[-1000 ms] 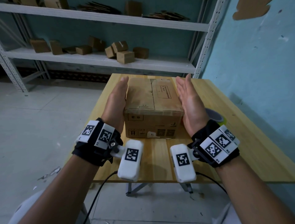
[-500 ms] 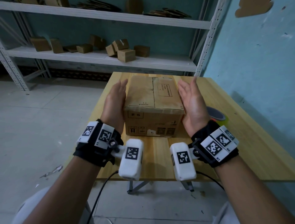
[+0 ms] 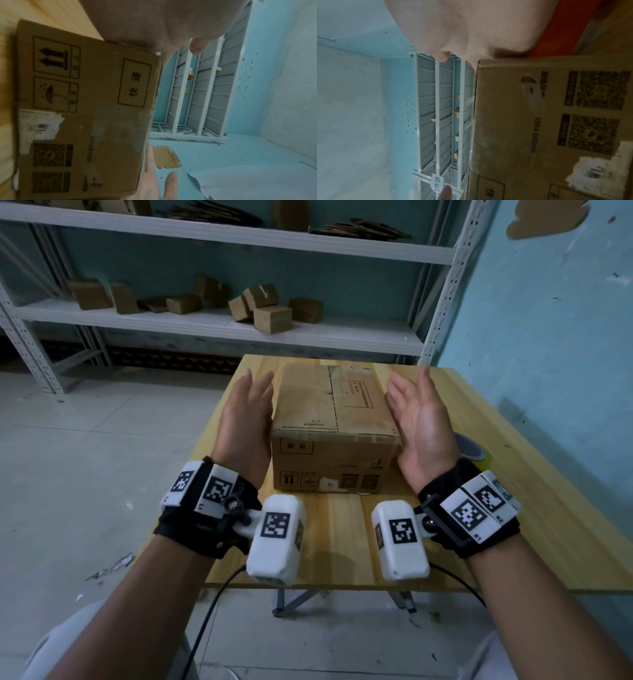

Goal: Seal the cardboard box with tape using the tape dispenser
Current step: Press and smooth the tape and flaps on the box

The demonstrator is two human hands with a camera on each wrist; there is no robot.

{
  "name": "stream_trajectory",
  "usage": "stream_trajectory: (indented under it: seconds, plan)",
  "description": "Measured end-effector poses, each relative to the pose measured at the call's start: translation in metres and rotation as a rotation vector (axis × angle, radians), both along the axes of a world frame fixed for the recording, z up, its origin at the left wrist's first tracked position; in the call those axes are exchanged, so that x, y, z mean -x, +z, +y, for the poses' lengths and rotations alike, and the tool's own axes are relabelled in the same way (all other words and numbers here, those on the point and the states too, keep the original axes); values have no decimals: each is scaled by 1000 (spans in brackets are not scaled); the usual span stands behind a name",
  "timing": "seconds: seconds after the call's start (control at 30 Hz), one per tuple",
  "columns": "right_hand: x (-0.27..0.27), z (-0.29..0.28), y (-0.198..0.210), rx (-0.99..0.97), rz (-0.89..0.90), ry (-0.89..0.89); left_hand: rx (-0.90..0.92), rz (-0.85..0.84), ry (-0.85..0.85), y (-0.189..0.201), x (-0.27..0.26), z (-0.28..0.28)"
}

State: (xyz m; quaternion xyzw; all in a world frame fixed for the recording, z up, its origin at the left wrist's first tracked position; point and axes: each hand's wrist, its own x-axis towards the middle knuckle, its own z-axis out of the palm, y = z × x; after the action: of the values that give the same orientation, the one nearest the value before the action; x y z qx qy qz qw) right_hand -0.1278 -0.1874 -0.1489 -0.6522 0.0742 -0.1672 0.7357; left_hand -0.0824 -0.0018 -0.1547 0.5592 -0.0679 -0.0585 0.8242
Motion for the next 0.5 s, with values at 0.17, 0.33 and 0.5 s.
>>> stream_trajectory:
  seconds: [0.17,0.33,0.5]
  plan:
    - [-1,-2,-7,13,62,-10,-38,29,58,-5,-5,2]
    - [-3,5,-12,7,108,41,-123,67,-136,-13,-2,-5]
    - [-4,6,-13,61,104,70,-163,61,-133,-14,-4,-3]
